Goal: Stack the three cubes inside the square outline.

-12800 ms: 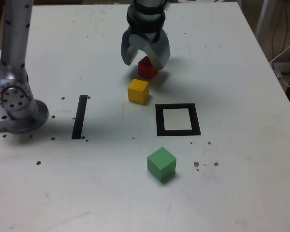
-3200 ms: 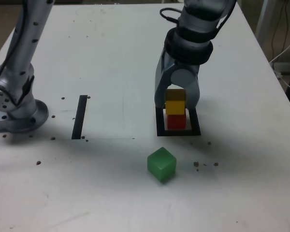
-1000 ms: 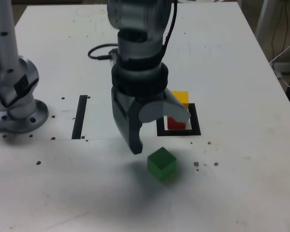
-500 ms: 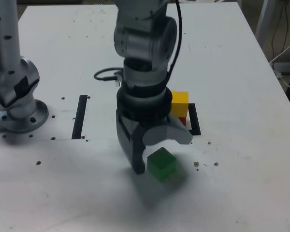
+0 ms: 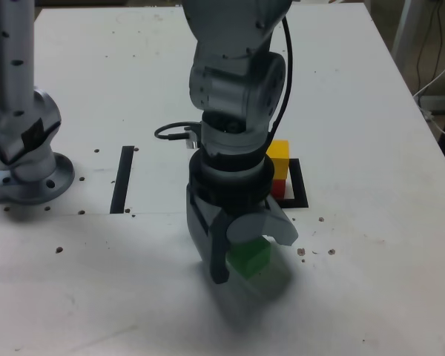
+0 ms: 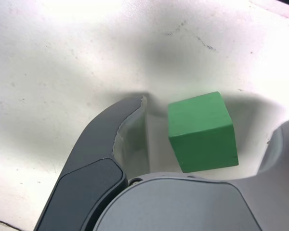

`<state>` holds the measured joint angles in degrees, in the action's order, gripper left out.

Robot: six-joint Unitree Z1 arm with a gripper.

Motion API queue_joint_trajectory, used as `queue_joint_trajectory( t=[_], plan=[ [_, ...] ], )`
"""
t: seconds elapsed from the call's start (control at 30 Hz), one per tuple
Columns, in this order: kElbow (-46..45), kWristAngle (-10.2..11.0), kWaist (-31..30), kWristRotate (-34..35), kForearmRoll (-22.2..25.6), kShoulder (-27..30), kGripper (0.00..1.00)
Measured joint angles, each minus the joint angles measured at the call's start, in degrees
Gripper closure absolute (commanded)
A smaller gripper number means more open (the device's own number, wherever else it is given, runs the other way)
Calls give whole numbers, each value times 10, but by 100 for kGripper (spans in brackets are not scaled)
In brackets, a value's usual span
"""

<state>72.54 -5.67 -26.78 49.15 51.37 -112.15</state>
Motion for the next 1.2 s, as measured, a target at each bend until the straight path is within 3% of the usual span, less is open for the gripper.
queue_joint_trajectory(
  t=[0.3, 0.67, 1.2],
  plan=[
    [14, -6, 0, -5, 3, -10, 34],
    [13, 2, 0, -1, -3, -24, 36],
    [-4, 29, 2, 23, 3, -10, 72]
  ],
)
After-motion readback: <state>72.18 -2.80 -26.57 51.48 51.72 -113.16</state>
